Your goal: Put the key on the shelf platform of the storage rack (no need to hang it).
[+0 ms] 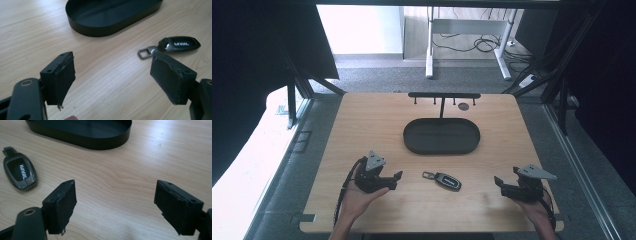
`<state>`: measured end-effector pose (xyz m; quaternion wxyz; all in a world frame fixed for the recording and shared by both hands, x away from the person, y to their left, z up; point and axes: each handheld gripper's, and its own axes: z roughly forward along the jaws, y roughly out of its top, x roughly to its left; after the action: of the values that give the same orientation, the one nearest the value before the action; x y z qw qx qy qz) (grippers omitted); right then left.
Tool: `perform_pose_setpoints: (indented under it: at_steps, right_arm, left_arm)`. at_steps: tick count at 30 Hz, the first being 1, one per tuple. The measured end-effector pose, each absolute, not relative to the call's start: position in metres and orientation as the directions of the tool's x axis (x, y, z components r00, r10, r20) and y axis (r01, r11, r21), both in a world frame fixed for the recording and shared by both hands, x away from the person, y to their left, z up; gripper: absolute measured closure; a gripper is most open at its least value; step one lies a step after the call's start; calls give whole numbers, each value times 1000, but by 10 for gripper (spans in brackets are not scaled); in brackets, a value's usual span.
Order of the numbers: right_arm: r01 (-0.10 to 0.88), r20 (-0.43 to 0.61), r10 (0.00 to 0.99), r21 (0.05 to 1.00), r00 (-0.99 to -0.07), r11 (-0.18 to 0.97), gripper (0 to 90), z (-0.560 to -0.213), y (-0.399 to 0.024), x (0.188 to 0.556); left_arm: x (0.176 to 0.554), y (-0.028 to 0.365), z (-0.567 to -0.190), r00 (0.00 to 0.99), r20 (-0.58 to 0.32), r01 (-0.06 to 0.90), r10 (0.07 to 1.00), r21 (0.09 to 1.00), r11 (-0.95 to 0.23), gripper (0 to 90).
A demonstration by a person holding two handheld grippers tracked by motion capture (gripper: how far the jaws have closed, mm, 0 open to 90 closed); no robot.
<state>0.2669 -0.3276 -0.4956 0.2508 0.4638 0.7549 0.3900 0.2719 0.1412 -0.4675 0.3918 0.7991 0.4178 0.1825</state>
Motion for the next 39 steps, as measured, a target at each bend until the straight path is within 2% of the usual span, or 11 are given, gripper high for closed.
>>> perform_pose_setpoints:
  at_steps: [6, 10, 16, 20, 24, 29, 33, 39]
  right_arm:
    - [535, 6, 900, 806, -435, 253, 199, -499, -328, 274]
    - [538, 19, 889, 802, -458, 260, 218, -498, -324, 272]
    - [534, 39, 872, 804, -489, 264, 258, -492, -326, 269]
    - [519, 17, 853, 800, -522, 301, 278, -483, -320, 270]
    - [540, 19, 848, 778, -529, 320, 285, -485, -319, 274]
    - [555, 4, 839, 752, -543, 355, 292, -480, -318, 280]
    - [594, 31, 826, 710, -563, 379, 293, -469, -315, 287]
    - [589, 39, 798, 696, -602, 410, 307, -457, -305, 291]
  left_arm:
    - [269, 151, -473, 564, -49, 540, 824, 777, -324, 244]
    - [268, 152, -476, 560, -22, 549, 828, 759, -351, 247]
    - [259, 157, -470, 565, -40, 542, 824, 771, -333, 249]
    - [258, 161, -470, 569, -90, 546, 818, 785, -293, 253]
    - [262, 157, -469, 579, -44, 534, 814, 775, -337, 258]
    - [264, 150, -465, 602, -50, 522, 797, 780, -345, 257]
    - [264, 147, -467, 622, -53, 523, 782, 770, -364, 251]
    - [259, 148, -458, 612, -36, 517, 790, 774, -365, 251]
